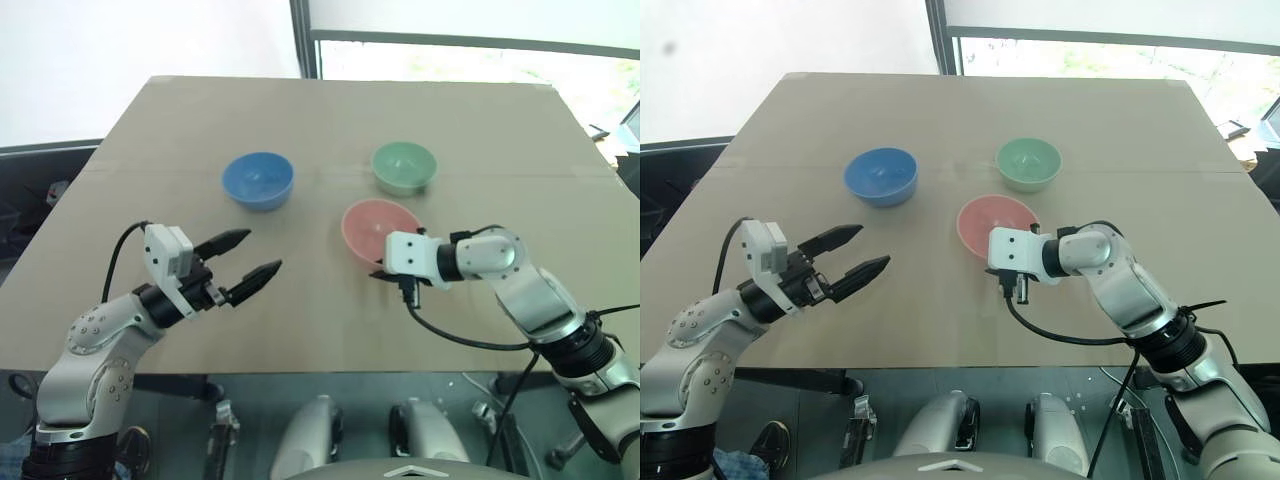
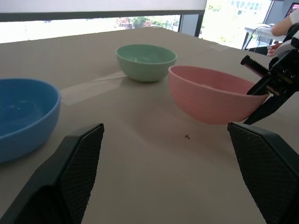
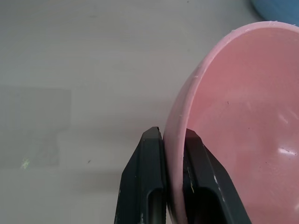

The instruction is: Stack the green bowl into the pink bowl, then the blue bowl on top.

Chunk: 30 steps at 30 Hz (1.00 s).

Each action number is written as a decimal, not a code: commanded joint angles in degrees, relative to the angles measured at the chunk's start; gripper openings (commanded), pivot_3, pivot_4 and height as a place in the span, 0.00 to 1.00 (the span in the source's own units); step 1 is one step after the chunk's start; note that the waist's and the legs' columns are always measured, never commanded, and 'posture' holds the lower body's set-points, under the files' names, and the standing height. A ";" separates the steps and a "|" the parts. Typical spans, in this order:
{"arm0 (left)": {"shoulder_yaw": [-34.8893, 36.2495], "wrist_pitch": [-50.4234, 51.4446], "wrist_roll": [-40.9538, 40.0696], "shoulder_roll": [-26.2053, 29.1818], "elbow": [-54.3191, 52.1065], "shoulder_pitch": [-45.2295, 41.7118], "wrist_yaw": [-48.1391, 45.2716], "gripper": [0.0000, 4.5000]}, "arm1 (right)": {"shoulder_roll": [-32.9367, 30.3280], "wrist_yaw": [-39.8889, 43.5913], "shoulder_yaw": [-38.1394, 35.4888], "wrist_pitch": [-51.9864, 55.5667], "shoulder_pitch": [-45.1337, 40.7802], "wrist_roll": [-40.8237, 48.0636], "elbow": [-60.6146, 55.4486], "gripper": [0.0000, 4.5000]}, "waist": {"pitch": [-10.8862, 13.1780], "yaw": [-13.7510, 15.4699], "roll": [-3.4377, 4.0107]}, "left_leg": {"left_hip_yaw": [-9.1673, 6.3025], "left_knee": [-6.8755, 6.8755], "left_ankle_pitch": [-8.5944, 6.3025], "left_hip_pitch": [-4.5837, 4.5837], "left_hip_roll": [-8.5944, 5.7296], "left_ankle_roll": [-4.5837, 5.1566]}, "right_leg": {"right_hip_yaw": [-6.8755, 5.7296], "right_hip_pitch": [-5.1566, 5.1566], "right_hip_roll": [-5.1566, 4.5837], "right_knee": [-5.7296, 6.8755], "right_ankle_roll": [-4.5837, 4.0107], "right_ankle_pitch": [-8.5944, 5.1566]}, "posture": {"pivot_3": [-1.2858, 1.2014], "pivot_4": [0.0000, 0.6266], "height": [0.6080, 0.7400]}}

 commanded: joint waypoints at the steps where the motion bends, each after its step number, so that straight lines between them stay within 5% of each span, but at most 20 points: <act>1: 2.51 -1.45 -0.06 0.99 -1.09 0.66 -0.67 1.00 | 1.09 -0.65 1.45 0.82 -1.53 -0.90 -1.15 0.01 | 0.00 0.15 0.00 | -0.01 -0.02 0.01 0.00 0.00 -0.02 | -0.01 -0.01 0.00 0.00 0.03 0.02 | 0.52 0.24 1.00; 4: 2.75 -1.26 -0.24 1.28 -1.43 0.70 -0.56 1.00 | 0.71 0.46 3.34 1.23 -1.60 -1.57 -1.04 0.01 | 0.00 0.11 0.00 | -0.02 -0.03 0.00 -0.01 -0.01 -0.01 | -0.02 0.00 -0.01 -0.01 0.05 0.03 | 0.52 0.24 1.00; 5: 2.78 -1.27 -0.28 1.34 -1.46 0.72 -0.57 1.00 | 0.65 0.56 3.56 1.33 -1.61 -1.64 -1.07 0.18 | 0.00 0.03 0.00 | -0.02 -0.02 -0.02 -0.01 -0.01 0.02 | -0.02 0.00 -0.01 -0.02 0.03 0.02 | 0.52 0.24 1.00; 6: 2.79 -1.29 -0.34 1.37 -1.50 0.74 -0.59 1.00 | 0.59 0.61 3.64 1.46 -1.62 -1.63 -1.12 0.20 | 0.00 -0.02 0.00 | -0.01 -0.02 -0.03 -0.01 -0.01 0.04 | -0.02 0.00 -0.01 -0.02 0.01 0.01 | 0.52 0.24 1.00; 14: 2.52 -1.38 -0.38 1.30 -1.16 0.26 -0.85 1.00 | -0.57 1.73 2.62 3.52 -1.32 -0.29 -2.55 0.99 | 0.00 -0.04 0.00 | -0.02 -0.04 -0.04 0.01 -0.01 0.05 | -0.02 0.00 0.00 -0.01 0.03 0.02 | 0.52 0.24 1.00; 22: 2.30 -0.69 -2.41 0.22 -1.86 -1.03 -0.48 1.00 | -5.02 7.18 -7.54 14.76 -5.66 10.99 -6.07 0.99 | 0.01 -0.02 0.01 | -0.02 -0.05 -0.08 0.00 0.00 0.11 | -0.02 0.00 -0.01 -0.02 0.03 0.02 | 0.52 0.24 1.00; 30: -1.56 2.08 -2.54 -1.70 -3.03 -7.07 4.19 1.00 | -4.86 2.44 -8.59 3.94 -16.89 7.21 16.30 0.99 | -0.01 -0.18 -0.02 | -0.02 -0.13 -0.08 0.05 0.00 0.11 | -0.02 0.00 -0.03 -0.03 0.00 0.00 | 0.52 0.24 1.00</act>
